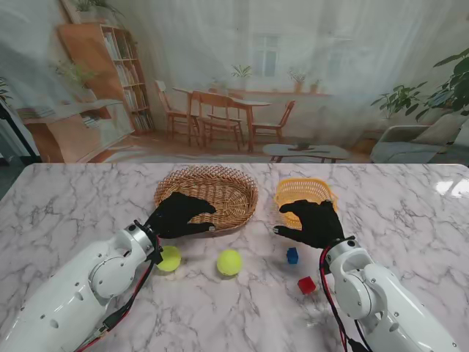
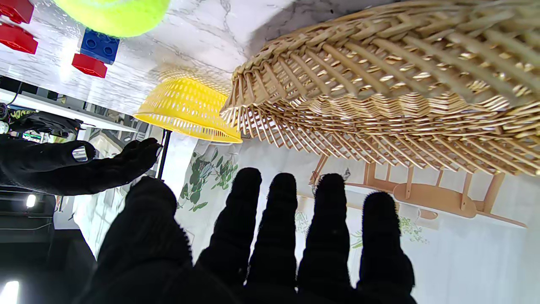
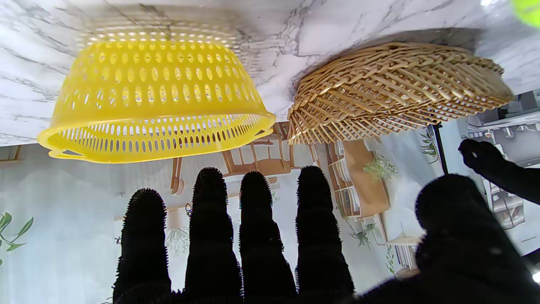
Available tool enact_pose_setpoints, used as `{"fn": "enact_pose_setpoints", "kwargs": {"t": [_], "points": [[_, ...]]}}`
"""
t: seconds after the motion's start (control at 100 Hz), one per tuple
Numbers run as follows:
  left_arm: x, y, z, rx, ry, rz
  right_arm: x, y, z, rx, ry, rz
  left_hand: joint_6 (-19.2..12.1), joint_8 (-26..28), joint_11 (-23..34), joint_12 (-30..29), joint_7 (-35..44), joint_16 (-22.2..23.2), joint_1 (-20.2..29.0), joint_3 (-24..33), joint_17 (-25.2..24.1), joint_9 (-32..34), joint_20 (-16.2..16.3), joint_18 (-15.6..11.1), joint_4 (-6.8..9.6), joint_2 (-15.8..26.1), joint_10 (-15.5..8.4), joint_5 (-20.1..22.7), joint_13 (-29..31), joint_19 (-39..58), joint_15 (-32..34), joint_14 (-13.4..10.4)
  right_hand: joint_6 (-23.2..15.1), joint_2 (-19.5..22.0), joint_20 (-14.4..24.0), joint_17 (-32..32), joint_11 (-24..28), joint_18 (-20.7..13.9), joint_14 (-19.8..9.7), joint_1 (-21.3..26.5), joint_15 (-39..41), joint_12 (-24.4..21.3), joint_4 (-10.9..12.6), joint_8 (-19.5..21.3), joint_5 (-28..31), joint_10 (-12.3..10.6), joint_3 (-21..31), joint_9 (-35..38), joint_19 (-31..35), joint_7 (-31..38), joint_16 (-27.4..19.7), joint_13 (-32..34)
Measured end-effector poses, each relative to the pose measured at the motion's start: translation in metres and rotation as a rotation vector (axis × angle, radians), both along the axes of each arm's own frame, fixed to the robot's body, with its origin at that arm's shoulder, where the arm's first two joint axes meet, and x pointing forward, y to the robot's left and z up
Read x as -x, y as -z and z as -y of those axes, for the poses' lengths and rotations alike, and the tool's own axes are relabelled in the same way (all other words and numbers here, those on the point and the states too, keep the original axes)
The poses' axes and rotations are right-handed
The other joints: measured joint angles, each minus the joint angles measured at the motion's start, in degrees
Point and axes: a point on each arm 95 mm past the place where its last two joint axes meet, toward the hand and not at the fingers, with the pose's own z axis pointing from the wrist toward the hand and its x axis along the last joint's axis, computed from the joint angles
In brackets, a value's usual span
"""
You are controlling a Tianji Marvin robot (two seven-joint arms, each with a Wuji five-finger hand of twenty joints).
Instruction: Sort the blocks and the balls into two baskets
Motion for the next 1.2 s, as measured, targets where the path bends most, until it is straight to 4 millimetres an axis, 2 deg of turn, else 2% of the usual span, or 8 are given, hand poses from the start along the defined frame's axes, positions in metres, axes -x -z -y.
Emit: {"fn": "enact_pose_setpoints", "kwargs": {"t": [0.25,0.48,0.76,0.94,1.1,1.14,1.2], "points": [[-0.001,0.0,-0.003,0.001,-0.017,-0.002,0.001,-0.005,0.011,-0.009,0.027,0.042,0.0,0.0,0.0,0.0,0.0,0.0,0.0,0.0,0.0,0.0,0.0,0.0,0.0,0.0,0.0,0.0,0.0,0.0,0.0,0.0,0.0,0.0,0.0,0.0,0.0,0.0,0.0,0.0,0.0,0.0,0.0,0.0,0.0,0.0,0.0,0.0,0.2,0.0,0.0,0.0],[0.003,-0.002,-0.005,-0.003,-0.022,0.014,0.025,-0.014,0.024,-0.018,0.091,0.112,0.0,0.0,0.0,0.0,0.1,0.0,0.0,0.0,0.0,0.0,0.0,0.0,0.0,0.0,0.0,0.0,0.0,0.0,0.0,0.0,0.0,0.0,0.0,0.0,0.0,0.0,0.0,0.0,0.0,0.0,0.0,0.0,0.0,0.0,0.0,0.0,0.2,0.0,0.0,0.0],[0.007,-0.003,-0.005,-0.001,-0.014,0.018,0.046,-0.014,0.046,-0.02,0.184,0.207,0.0,0.0,0.0,0.0,0.1,0.0,0.0,0.0,0.0,0.0,0.0,0.0,0.0,0.0,0.0,0.0,0.0,0.0,0.0,0.0,0.0,-0.1,0.0,0.0,0.0,0.0,0.0,0.0,0.0,0.0,0.0,0.0,0.0,0.0,0.0,0.0,0.2,0.0,0.0,0.0],[0.007,-0.001,-0.002,0.0,-0.011,0.009,0.052,-0.008,0.06,0.016,0.286,0.196,0.0,0.0,0.0,0.0,0.2,0.0,0.0,0.0,0.0,0.0,0.0,0.0,0.0,0.0,0.0,0.0,0.0,0.0,0.0,0.0,0.0,-0.2,0.0,0.0,0.0,0.0,0.0,0.0,0.0,0.0,0.0,0.0,0.0,0.5,0.0,0.0,0.2,0.0,0.0,0.0],[0.006,-0.001,0.0,-0.001,-0.007,-0.002,0.055,-0.004,0.063,0.018,0.264,0.174,0.0,0.0,0.0,0.0,0.2,0.0,0.0,0.0,0.0,0.0,0.0,0.0,0.0,0.0,0.0,0.0,0.7,0.0,0.0,0.0,0.0,-0.3,0.1,0.0,0.0,0.0,0.0,0.0,0.0,0.5,0.0,0.0,0.0,0.7,0.0,0.0,0.2,0.0,0.0,0.0],[0.006,-0.001,-0.001,0.004,-0.009,-0.004,0.055,-0.002,0.064,0.031,0.256,0.154,0.0,0.0,0.0,0.0,0.2,0.0,0.0,0.0,0.0,0.0,0.0,0.0,0.0,0.0,0.0,0.0,0.7,0.0,0.0,0.0,0.0,-1.4,1.4,1.1,0.3,0.0,0.0,0.0,0.1,1.1,0.0,0.0,1.1,0.4,0.2,0.1,1.6,0.0,0.1,0.7],[0.005,-0.001,-0.001,0.009,-0.014,-0.006,0.056,0.001,0.064,0.091,0.245,0.125,0.0,0.0,0.0,0.0,0.2,0.0,0.0,0.0,0.0,0.0,0.0,0.0,0.0,0.0,0.0,0.0,0.7,0.0,0.0,0.0,0.0,-1.4,5.1,3.7,2.1,-0.2,-0.1,0.0,1.5,2.9,0.0,0.0,1.3,0.5,1.4,0.8,5.9,0.4,2.7,2.1]]}}
